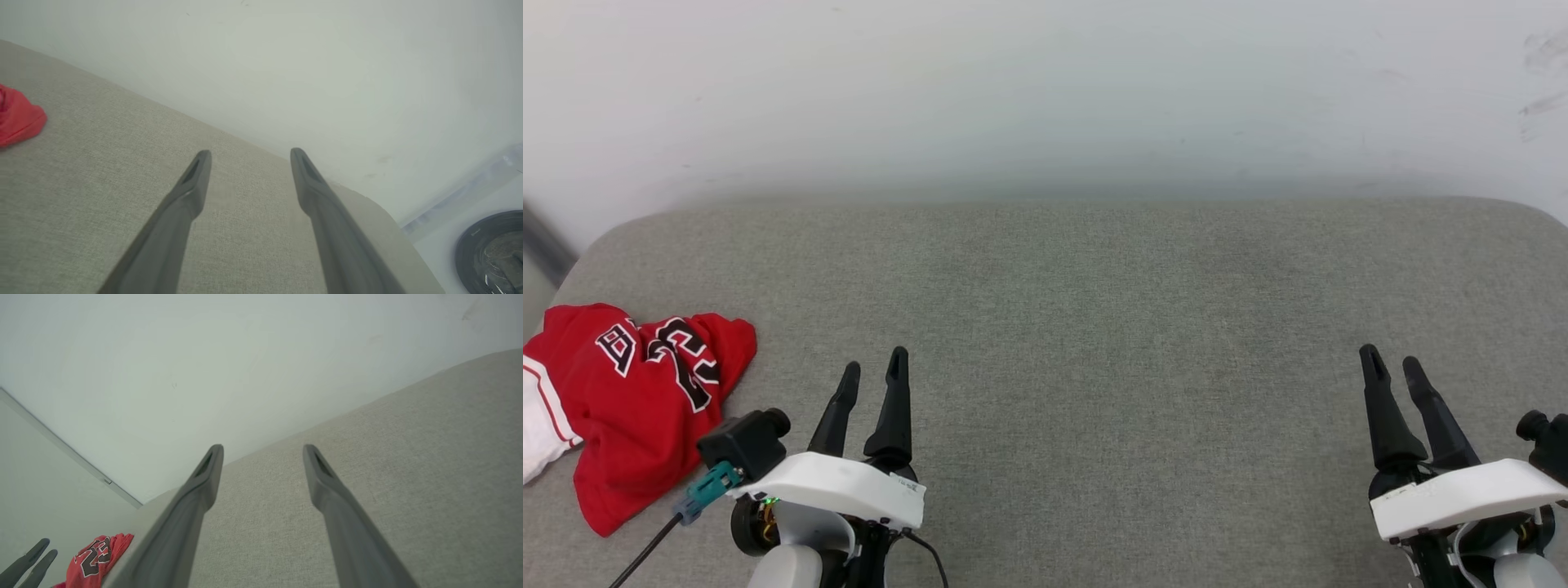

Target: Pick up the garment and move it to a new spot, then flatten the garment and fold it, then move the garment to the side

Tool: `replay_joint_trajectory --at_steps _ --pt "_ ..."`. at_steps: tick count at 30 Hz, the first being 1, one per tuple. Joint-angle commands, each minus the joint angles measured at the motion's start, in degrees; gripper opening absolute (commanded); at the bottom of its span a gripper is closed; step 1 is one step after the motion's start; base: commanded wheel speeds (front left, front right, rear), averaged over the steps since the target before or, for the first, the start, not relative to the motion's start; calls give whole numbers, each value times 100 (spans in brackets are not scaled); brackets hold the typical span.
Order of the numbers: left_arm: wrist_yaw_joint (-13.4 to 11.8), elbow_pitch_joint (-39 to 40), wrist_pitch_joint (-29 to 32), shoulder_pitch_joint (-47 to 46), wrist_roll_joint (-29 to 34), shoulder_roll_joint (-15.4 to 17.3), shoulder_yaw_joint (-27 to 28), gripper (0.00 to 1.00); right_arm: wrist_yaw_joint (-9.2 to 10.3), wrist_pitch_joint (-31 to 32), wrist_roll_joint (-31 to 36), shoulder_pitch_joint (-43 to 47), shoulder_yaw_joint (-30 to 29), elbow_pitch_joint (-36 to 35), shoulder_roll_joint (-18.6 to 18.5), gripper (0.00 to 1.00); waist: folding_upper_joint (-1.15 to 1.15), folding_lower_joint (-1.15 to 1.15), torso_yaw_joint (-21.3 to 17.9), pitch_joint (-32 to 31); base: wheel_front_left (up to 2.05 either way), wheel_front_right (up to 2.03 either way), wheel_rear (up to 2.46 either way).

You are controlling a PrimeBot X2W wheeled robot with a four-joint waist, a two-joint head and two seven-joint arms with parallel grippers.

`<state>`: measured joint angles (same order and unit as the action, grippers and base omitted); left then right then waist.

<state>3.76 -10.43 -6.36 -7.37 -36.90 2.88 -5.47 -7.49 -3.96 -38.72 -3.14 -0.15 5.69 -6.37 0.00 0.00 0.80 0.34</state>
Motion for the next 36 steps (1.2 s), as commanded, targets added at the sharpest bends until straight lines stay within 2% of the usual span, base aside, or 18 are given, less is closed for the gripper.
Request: replay_joint_trajectory --at_steps 1,7,24,36 --pt "-32 39 -63 -139 162 42 -22 100 -1 -3 166 7 2 -111 -12 100 0 0 1 -1 0 0 0" --pt "-190 -38 -159 -152 594 107 -2 100 -1 55 630 53 -29 -253 0 100 0 0 13 0 0 0 0" --pt "-327 -189 -406 -205 1627 202 -254 100 -1 229 1871 227 -113 -557 92 100 0 0 35 1 0 0 0" --pt "-375 -402 -564 -263 2157 203 -352 100 0 292 2479 324 -154 -716 178 100 0 0 54 -1 0 0 0"
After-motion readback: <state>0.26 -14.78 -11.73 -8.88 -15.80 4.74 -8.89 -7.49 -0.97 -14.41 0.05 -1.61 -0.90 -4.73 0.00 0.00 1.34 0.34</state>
